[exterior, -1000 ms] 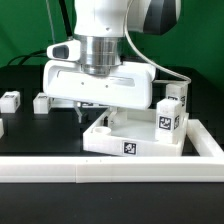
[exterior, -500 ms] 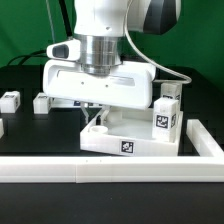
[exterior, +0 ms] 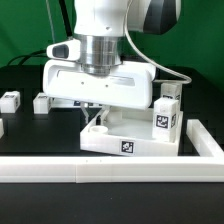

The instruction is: Assemble square table

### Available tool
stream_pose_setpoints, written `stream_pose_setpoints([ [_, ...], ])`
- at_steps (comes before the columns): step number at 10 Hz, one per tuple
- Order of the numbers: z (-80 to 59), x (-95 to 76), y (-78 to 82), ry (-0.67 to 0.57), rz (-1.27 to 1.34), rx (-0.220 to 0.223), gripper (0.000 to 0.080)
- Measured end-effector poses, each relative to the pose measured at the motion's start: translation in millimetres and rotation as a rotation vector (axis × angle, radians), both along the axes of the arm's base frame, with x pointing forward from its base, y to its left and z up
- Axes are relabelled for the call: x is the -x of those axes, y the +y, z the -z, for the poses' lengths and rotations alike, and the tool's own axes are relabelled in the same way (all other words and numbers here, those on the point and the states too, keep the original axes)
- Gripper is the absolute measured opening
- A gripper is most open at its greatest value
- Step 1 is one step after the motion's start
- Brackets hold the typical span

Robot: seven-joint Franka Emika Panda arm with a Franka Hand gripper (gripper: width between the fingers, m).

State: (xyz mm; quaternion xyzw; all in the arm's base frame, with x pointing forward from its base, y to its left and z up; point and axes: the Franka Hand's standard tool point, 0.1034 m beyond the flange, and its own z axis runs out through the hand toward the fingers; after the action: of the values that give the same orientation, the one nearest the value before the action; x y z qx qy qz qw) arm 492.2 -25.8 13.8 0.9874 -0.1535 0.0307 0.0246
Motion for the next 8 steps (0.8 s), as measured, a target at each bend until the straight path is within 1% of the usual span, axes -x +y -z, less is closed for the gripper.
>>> stream_pose_setpoints([
  [3,-0.1,-0.2,-0.1,0.000,-0.009,0.001,0.0064],
  [8,-1.1,-1.0,-3.6,0.016,-0.320,0.019,0.0064],
])
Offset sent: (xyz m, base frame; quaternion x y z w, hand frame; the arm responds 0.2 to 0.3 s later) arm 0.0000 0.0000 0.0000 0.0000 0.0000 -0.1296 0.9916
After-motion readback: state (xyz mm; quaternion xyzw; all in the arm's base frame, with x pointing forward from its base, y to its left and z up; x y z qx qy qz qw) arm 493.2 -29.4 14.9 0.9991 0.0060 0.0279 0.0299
